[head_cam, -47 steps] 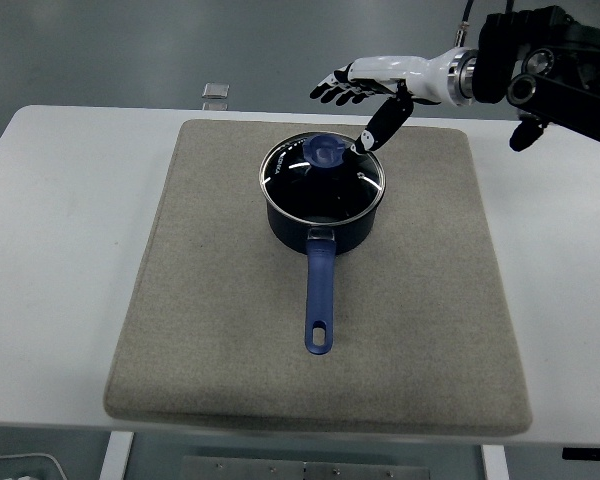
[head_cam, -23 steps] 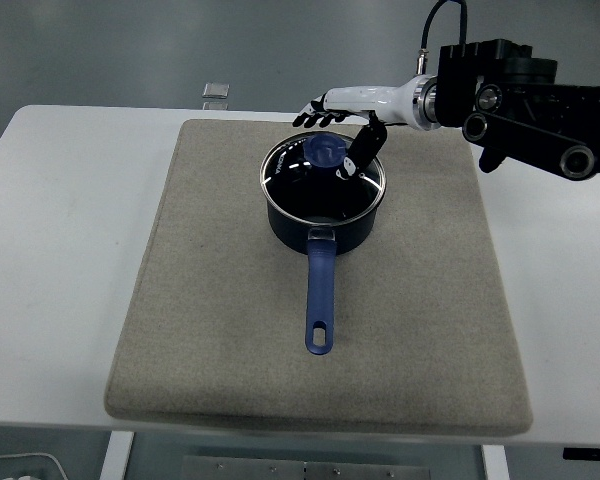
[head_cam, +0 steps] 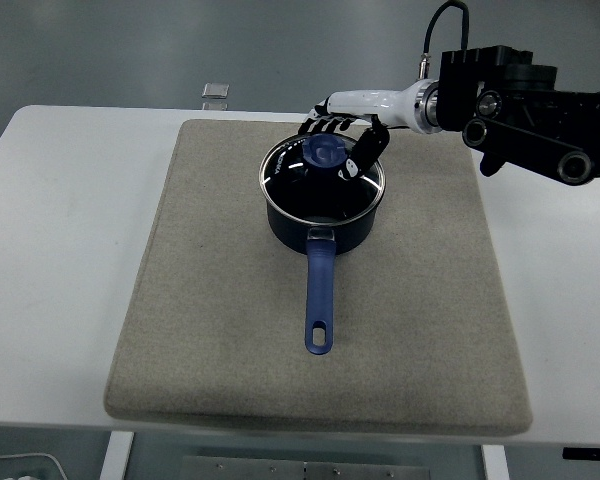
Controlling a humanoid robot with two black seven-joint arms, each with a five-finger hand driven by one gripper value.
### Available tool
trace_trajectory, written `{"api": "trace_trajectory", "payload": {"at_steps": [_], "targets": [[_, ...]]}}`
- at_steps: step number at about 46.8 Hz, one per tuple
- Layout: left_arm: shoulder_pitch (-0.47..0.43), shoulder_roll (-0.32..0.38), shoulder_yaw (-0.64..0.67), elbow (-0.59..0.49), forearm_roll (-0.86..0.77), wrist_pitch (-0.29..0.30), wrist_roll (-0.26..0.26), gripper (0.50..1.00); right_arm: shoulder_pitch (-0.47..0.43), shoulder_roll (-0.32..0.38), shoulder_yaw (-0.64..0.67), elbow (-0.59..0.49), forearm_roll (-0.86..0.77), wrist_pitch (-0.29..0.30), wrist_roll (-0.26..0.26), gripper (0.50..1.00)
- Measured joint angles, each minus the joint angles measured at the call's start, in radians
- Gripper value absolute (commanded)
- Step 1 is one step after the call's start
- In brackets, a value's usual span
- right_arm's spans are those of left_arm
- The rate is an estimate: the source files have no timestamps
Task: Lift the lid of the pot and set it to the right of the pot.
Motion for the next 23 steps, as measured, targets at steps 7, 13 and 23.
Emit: {"api": "trace_trajectory", "payload": {"at_steps": [7, 13, 23], "targets": [[0.0, 0.0, 0.0, 0.0, 0.001, 0.0, 0.0, 1.0, 0.0, 0.002, 0.0, -0.001, 0.0, 0.0, 0.0, 0.801], [0.0, 0.0, 0.0, 0.0, 0.001, 0.0, 0.0, 1.0, 0.0, 0.002, 0.0, -0.001, 0.0, 0.003, -0.001, 0.772], [0.0, 0.0, 0.0, 0.0, 0.0, 0.0, 0.0, 1.0, 0.003, 0.002, -0.002, -0.001, -0.001, 0.005, -0.002, 0.736]]}}
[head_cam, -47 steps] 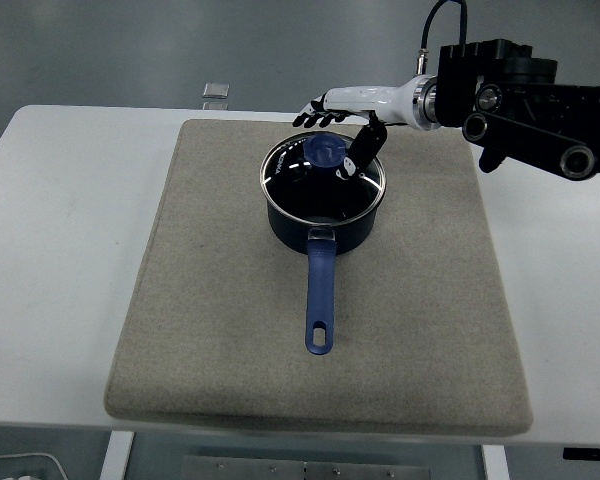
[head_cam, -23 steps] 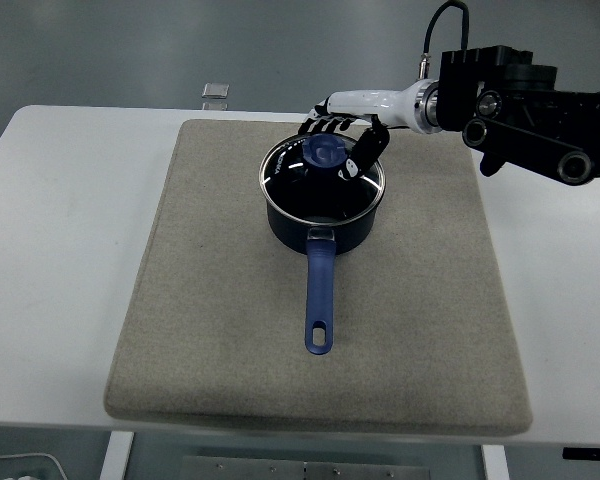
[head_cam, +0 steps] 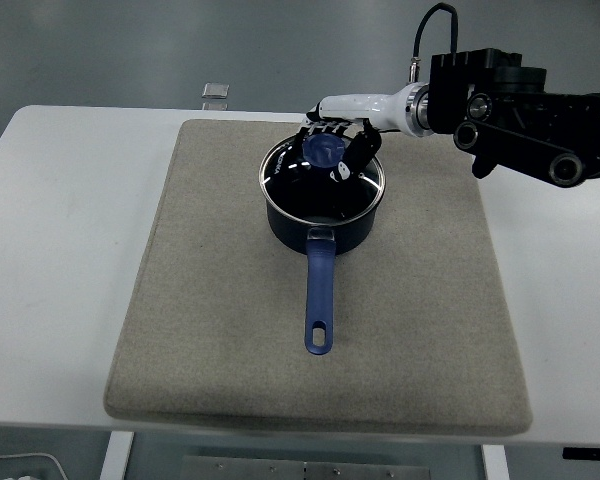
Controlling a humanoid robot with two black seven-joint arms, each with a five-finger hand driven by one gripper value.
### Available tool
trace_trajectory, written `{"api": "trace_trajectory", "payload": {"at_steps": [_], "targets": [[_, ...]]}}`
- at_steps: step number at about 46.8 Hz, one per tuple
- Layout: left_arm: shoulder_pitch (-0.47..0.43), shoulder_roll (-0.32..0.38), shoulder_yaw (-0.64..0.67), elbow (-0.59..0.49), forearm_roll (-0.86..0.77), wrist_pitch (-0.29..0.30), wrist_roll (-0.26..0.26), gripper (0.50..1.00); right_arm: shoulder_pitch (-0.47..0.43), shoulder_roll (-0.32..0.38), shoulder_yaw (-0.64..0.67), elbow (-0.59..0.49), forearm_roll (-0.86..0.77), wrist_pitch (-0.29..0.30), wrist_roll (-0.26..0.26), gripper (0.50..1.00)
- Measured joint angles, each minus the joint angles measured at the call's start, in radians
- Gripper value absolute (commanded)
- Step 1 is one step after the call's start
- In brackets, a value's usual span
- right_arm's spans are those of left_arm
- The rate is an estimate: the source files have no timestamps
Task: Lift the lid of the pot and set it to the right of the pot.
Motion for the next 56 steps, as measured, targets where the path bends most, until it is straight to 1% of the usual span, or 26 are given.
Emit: {"api": "trace_trajectory", "payload": {"at_steps": [5, 8, 14, 21, 25, 29, 44, 51, 56], "targets": [[0.0, 0.0, 0.0, 0.0, 0.0, 0.0, 0.0, 1.0, 0.003, 0.0, 0.0, 0.0, 0.0, 0.003, 0.0, 0.693], [0.0, 0.0, 0.0, 0.0, 0.0, 0.0, 0.0, 1.0, 0.004, 0.0, 0.0, 0.0, 0.0, 0.005, 0.0, 0.682], [0.0, 0.0, 0.0, 0.0, 0.0, 0.0, 0.0, 1.0, 0.005, -0.001, 0.0, 0.0, 0.0, 0.008, 0.0, 0.644], [0.0, 0.0, 0.0, 0.0, 0.0, 0.0, 0.0, 1.0, 0.009, -0.003, 0.001, 0.0, 0.0, 0.011, 0.0, 0.543], [0.0, 0.0, 0.0, 0.0, 0.0, 0.0, -0.001, 1.0, 0.012, -0.004, 0.001, 0.001, 0.0, 0.012, 0.0, 0.511], [0.0, 0.0, 0.0, 0.0, 0.0, 0.0, 0.0, 1.0, 0.019, -0.008, 0.002, 0.0, 0.0, 0.012, 0.0, 0.5], [0.0, 0.0, 0.0, 0.0, 0.0, 0.0, 0.0, 1.0, 0.029, -0.023, 0.012, -0.008, 0.003, 0.013, 0.0, 0.5], [0.0, 0.0, 0.0, 0.0, 0.0, 0.0, 0.0, 1.0, 0.039, -0.068, 0.012, -0.055, 0.016, 0.021, 0.002, 0.5], [0.0, 0.0, 0.0, 0.0, 0.0, 0.0, 0.0, 1.0, 0.04, -0.078, 0.012, -0.072, 0.019, 0.032, 0.003, 0.5]]}}
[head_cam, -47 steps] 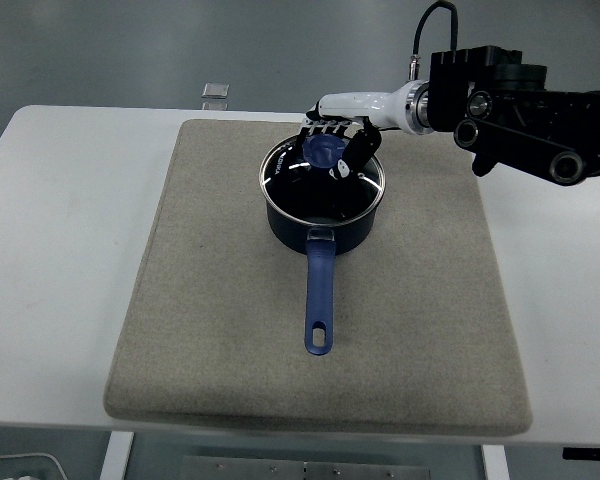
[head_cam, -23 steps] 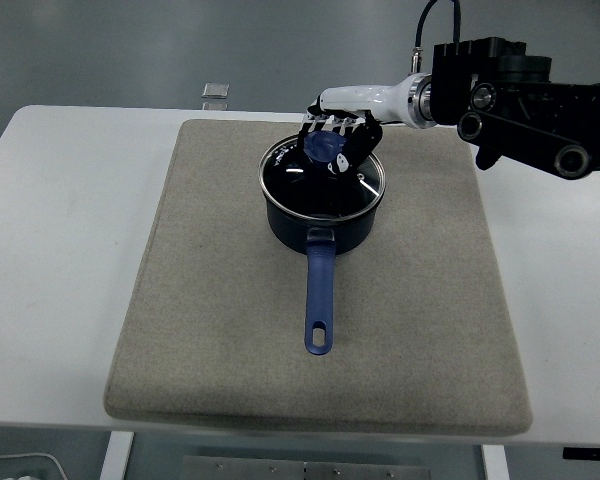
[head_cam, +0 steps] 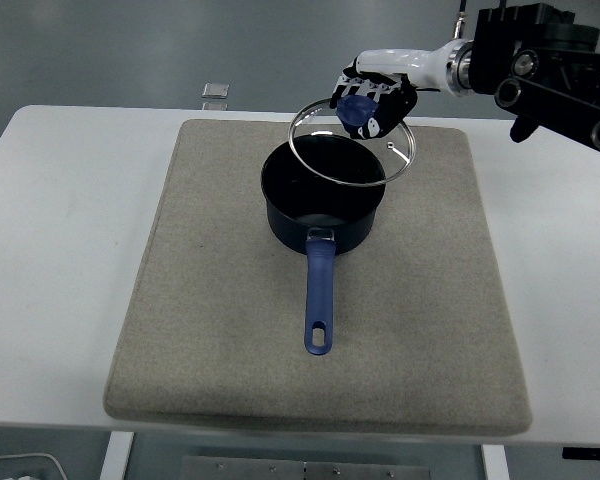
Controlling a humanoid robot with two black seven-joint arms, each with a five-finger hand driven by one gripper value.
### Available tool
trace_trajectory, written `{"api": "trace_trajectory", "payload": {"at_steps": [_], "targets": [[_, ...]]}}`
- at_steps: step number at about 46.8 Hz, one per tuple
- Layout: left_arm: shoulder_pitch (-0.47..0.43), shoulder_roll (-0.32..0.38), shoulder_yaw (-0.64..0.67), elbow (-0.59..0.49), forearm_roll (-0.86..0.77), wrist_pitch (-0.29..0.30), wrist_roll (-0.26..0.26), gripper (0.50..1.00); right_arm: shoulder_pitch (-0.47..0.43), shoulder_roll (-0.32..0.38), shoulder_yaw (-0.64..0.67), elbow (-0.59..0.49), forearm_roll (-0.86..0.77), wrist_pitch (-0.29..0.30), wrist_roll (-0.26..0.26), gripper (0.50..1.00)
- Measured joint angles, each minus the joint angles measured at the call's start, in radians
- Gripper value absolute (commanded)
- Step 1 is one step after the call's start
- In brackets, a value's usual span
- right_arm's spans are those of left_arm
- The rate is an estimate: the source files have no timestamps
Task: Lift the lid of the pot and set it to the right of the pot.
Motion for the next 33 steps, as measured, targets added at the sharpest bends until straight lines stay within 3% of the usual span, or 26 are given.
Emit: {"api": "trace_trajectory", "payload": {"at_steps": [20, 33], "targets": [[0.0, 0.0, 0.0, 0.0, 0.0, 0.0, 0.0, 1.0, -0.031, -0.085, -0.001, -0.036, -0.001, -0.013, 0.0, 0.5], [0.0, 0.0, 0.0, 0.0, 0.0, 0.0, 0.0, 1.0, -0.08, -0.09, 0.002, -0.108, 0.0, -0.029, -0.001, 0.5]]}}
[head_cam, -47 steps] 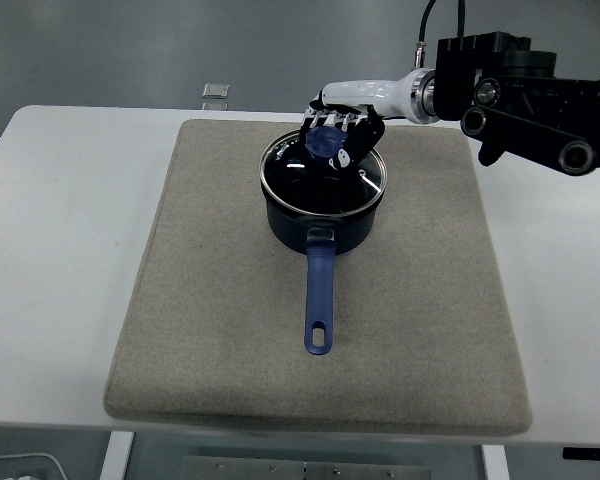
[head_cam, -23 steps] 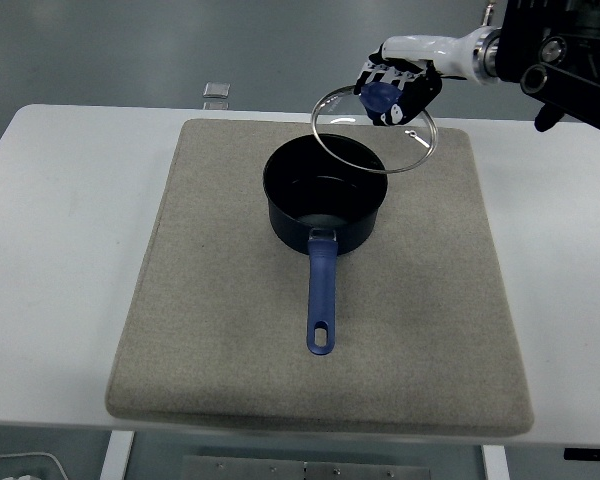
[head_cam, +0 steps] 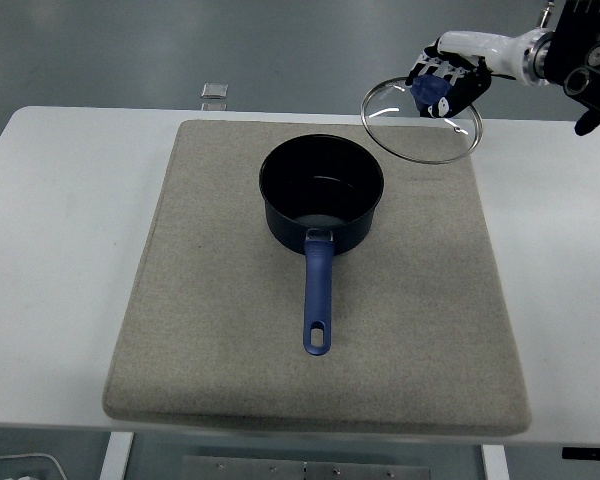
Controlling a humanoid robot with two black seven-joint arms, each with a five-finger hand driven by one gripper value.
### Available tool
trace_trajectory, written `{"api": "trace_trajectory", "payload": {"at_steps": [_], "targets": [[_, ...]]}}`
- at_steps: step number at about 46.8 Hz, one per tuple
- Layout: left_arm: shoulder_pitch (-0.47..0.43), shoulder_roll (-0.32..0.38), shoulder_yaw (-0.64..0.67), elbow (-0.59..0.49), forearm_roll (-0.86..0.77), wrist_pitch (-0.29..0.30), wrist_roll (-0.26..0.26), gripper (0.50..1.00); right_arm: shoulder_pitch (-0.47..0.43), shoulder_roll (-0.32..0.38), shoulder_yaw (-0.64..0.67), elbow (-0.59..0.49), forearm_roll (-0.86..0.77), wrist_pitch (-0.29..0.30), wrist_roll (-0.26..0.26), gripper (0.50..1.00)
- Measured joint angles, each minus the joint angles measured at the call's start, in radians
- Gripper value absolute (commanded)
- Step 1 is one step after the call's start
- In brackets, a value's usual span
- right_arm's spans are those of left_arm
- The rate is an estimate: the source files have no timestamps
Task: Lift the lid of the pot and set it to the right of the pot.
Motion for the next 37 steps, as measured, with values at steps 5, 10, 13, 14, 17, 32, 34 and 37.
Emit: {"api": "trace_trajectory", "payload": {"at_steps": [5, 10, 13, 14, 17, 32, 34, 37], "targets": [[0.0, 0.0, 0.0, 0.0, 0.0, 0.0, 0.0, 1.0, -0.03, 0.0, 0.0, -0.028, -0.001, -0.015, 0.0, 0.5], [0.0, 0.0, 0.0, 0.0, 0.0, 0.0, 0.0, 1.0, -0.054, 0.0, 0.0, -0.052, -0.002, -0.024, 0.001, 0.5], [0.0, 0.0, 0.0, 0.0, 0.0, 0.0, 0.0, 1.0, -0.072, 0.002, 0.0, -0.064, -0.003, -0.026, 0.001, 0.5], [0.0, 0.0, 0.0, 0.0, 0.0, 0.0, 0.0, 1.0, -0.077, 0.003, 0.0, -0.066, -0.003, -0.026, 0.001, 0.5], [0.0, 0.0, 0.0, 0.0, 0.0, 0.0, 0.0, 1.0, -0.093, 0.004, -0.001, -0.068, -0.003, -0.033, 0.002, 0.5], [0.0, 0.0, 0.0, 0.0, 0.0, 0.0, 0.0, 1.0, -0.152, 0.023, -0.003, -0.07, -0.006, -0.081, 0.002, 0.5], [0.0, 0.0, 0.0, 0.0, 0.0, 0.0, 0.0, 1.0, -0.154, 0.024, -0.003, -0.07, -0.006, -0.085, 0.002, 0.5], [0.0, 0.0, 0.0, 0.0, 0.0, 0.0, 0.0, 1.0, -0.159, 0.028, -0.003, -0.07, -0.008, -0.091, 0.002, 0.5]]}}
